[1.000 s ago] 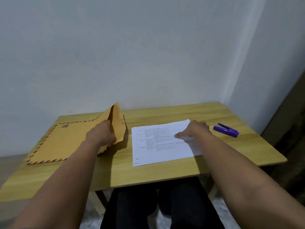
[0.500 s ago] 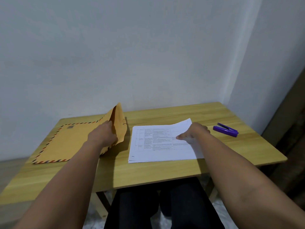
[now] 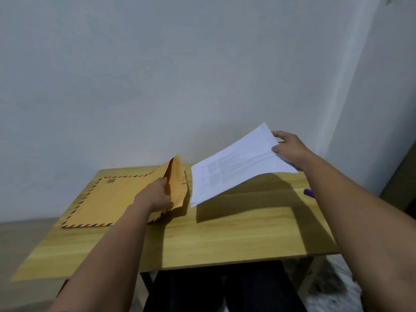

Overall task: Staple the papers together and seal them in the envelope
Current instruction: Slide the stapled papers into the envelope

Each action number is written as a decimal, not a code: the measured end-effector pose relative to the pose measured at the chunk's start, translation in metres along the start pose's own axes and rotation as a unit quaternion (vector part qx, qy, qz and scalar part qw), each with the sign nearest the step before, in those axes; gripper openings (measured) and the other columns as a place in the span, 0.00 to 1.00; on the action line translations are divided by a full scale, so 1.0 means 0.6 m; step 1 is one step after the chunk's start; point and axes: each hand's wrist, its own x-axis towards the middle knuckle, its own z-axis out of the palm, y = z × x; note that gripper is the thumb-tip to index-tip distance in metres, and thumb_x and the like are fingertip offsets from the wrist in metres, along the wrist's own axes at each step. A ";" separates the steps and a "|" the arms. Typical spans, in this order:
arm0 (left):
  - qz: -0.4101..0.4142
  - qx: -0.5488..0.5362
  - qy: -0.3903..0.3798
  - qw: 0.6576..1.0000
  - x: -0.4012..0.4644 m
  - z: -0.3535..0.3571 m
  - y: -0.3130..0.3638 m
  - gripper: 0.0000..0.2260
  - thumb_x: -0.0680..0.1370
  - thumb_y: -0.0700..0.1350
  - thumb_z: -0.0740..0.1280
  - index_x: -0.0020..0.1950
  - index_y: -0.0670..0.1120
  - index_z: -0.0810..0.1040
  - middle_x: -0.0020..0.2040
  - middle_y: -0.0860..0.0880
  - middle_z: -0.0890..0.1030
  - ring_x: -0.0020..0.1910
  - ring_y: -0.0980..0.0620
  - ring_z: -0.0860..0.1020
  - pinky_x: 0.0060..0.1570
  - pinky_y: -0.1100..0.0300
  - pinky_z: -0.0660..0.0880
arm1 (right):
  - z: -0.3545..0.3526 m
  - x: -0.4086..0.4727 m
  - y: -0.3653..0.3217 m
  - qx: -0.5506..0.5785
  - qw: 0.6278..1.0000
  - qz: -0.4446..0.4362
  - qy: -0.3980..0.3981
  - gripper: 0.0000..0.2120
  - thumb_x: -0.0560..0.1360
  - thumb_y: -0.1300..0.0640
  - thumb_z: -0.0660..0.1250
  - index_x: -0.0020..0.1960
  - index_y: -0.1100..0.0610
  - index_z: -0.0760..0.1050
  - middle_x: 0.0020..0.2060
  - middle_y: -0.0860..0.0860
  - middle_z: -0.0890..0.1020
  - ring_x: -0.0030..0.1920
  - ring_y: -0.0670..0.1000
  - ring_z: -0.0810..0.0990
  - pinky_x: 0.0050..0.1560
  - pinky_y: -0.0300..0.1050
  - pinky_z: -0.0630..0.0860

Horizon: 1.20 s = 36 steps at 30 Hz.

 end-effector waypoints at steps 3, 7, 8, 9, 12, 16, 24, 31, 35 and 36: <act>-0.001 -0.009 -0.004 1.000 0.000 0.003 0.003 0.40 0.75 0.45 0.71 0.83 0.47 0.55 0.78 0.47 0.65 0.73 0.44 0.68 0.68 0.47 0.72 | -0.007 0.006 -0.018 0.031 0.999 -0.003 0.004 0.29 0.80 0.71 0.60 0.76 0.48 0.74 0.59 0.56 0.84 0.53 0.58 0.86 0.49 0.48 0.82; 0.004 -0.031 0.001 1.000 0.001 0.005 0.005 0.36 0.74 0.47 0.72 0.80 0.49 0.61 0.71 0.48 0.73 0.66 0.45 0.74 0.62 0.47 0.76 | 0.026 0.012 -0.022 0.039 0.999 -0.012 -0.005 0.29 0.81 0.71 0.61 0.77 0.49 0.73 0.63 0.55 0.83 0.55 0.57 0.85 0.54 0.50 0.83; 0.013 -0.032 0.009 0.999 0.003 0.006 0.003 0.34 0.74 0.51 0.72 0.78 0.50 0.64 0.70 0.49 0.74 0.64 0.46 0.75 0.60 0.46 0.77 | 0.040 0.010 -0.021 0.039 0.999 -0.015 -0.012 0.29 0.81 0.71 0.60 0.77 0.50 0.73 0.63 0.55 0.83 0.55 0.57 0.85 0.54 0.49 0.82; 0.022 -0.030 0.015 0.999 0.005 0.005 0.002 0.34 0.73 0.55 0.72 0.77 0.51 0.65 0.69 0.50 0.74 0.63 0.46 0.75 0.60 0.45 0.77 | 0.054 0.008 -0.019 0.039 0.999 -0.016 -0.017 0.30 0.80 0.72 0.60 0.77 0.50 0.73 0.63 0.56 0.83 0.55 0.57 0.85 0.52 0.48 0.82; 0.033 -0.017 0.007 0.999 0.007 0.004 0.002 0.35 0.75 0.51 0.70 0.79 0.49 0.61 0.73 0.49 0.71 0.67 0.44 0.73 0.64 0.45 0.75 | 0.089 -0.001 -0.014 0.029 0.999 -0.017 -0.016 0.31 0.80 0.72 0.56 0.76 0.49 0.74 0.61 0.54 0.83 0.53 0.56 0.85 0.46 0.45 0.81; 0.019 0.005 -0.017 1.000 0.013 0.012 0.003 0.40 0.75 0.43 0.71 0.82 0.48 0.53 0.78 0.48 0.65 0.72 0.43 0.70 0.65 0.49 0.75 | 0.115 0.006 -0.017 0.015 1.000 -0.017 0.006 0.32 0.79 0.72 0.54 0.76 0.49 0.74 0.60 0.53 0.84 0.56 0.58 0.84 0.47 0.45 0.80; 0.028 0.076 -0.044 0.996 0.014 0.022 0.009 0.47 0.73 0.42 0.74 0.83 0.49 0.47 0.83 0.48 0.52 0.75 0.44 0.67 0.62 0.54 0.76 | 0.145 0.025 -0.052 -0.063 0.998 -0.027 0.012 0.33 0.76 0.70 0.54 0.77 0.52 0.72 0.61 0.54 0.83 0.59 0.59 0.82 0.57 0.50 0.80; 0.046 0.099 -0.033 0.993 0.014 0.018 0.019 0.40 0.76 0.44 0.72 0.82 0.48 0.52 0.82 0.47 0.57 0.74 0.43 0.68 0.62 0.51 0.76 | 0.161 0.030 -0.066 -0.069 0.997 -0.017 0.031 0.33 0.77 0.69 0.55 0.81 0.54 0.67 0.71 0.54 0.78 0.67 0.59 0.79 0.59 0.47 0.76; 0.073 0.102 -0.008 0.992 0.028 0.015 0.030 0.30 0.76 0.45 0.70 0.75 0.47 0.61 0.75 0.44 0.66 0.65 0.43 0.74 0.58 0.50 0.79 | 0.227 0.005 -0.072 -0.046 0.997 -0.035 0.041 0.31 0.77 0.71 0.54 0.76 0.55 0.72 0.60 0.50 0.81 0.56 0.55 0.79 0.53 0.44 0.75; 0.074 0.103 -0.005 0.992 0.027 0.015 0.037 0.28 0.76 0.44 0.70 0.74 0.46 0.63 0.75 0.44 0.67 0.65 0.43 0.74 0.58 0.49 0.79 | 0.245 -0.002 -0.072 -0.040 0.997 -0.043 0.044 0.32 0.76 0.71 0.54 0.76 0.54 0.72 0.62 0.50 0.82 0.56 0.56 0.80 0.52 0.45 0.76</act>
